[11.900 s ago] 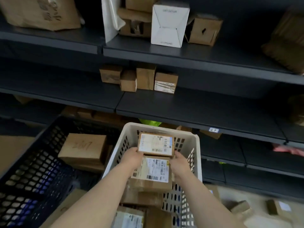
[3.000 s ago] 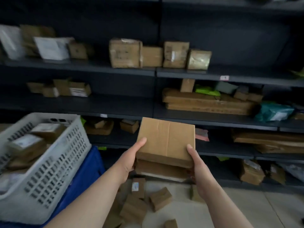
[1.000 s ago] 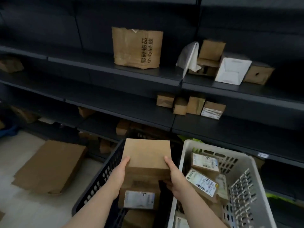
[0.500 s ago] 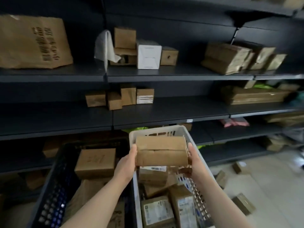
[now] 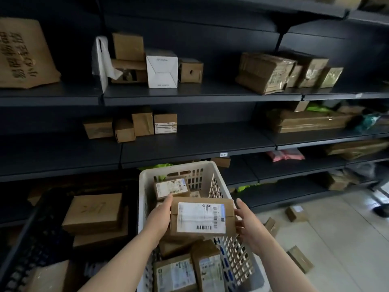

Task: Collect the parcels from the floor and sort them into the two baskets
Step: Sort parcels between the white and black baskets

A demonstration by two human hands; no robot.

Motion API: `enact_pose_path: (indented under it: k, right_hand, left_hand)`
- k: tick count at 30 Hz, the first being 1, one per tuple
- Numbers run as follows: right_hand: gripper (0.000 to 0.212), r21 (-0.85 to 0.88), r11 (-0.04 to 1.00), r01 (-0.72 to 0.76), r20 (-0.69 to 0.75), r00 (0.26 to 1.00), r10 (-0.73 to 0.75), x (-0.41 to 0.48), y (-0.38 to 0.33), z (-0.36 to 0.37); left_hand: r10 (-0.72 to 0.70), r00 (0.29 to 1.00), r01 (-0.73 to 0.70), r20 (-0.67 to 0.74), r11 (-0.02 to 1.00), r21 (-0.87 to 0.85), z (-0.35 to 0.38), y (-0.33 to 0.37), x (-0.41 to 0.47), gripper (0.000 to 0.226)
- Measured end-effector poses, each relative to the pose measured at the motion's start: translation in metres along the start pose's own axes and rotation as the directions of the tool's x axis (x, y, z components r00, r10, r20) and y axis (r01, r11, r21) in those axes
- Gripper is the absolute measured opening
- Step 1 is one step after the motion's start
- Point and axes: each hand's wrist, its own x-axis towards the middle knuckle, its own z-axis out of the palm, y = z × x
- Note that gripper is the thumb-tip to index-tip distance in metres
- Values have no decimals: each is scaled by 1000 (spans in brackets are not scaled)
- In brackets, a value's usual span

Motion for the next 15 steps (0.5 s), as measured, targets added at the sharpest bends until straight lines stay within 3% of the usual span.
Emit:
enact_pose_path:
  k: [7,12,15]
  right_hand:
    - [61,-174,985,17,93,996,-1,20,-3,-15]
    - [53,-324,945,45,254,966,41,32,-3,-10]
    - [45,-312,949,54,343,937,59,39,1,9]
  left_hand:
    - [-51,988,56,-145,998,30,18,0,-10,57]
    - [-177,955,199,-238,978,68,17,-33,-2,93]
    - [-267,933,273,-242,962,-9,15,-42,-16,81]
